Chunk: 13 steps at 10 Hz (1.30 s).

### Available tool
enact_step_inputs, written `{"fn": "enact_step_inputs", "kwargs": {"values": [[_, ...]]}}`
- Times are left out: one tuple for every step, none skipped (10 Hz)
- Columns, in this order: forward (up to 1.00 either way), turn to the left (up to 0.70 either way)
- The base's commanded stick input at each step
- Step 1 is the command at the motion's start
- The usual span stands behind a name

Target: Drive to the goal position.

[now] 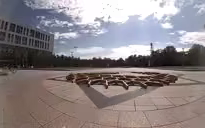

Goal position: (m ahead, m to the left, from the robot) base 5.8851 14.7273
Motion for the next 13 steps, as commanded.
{"fn": "enact_step_inputs", "kwargs": {"values": [[0.05, -0.01], [0.05, -0.01], [0.05, -0.01], [0.05, -0.01], [0.05, -0.01], [0.05, -0.01], [0.05, -0.01], [0.05, -0.01], [0.05, -0.01], [0.05, -0.01], [0.05, -0.01], [0.05, -0.01], [0.05, -0.01]]}}
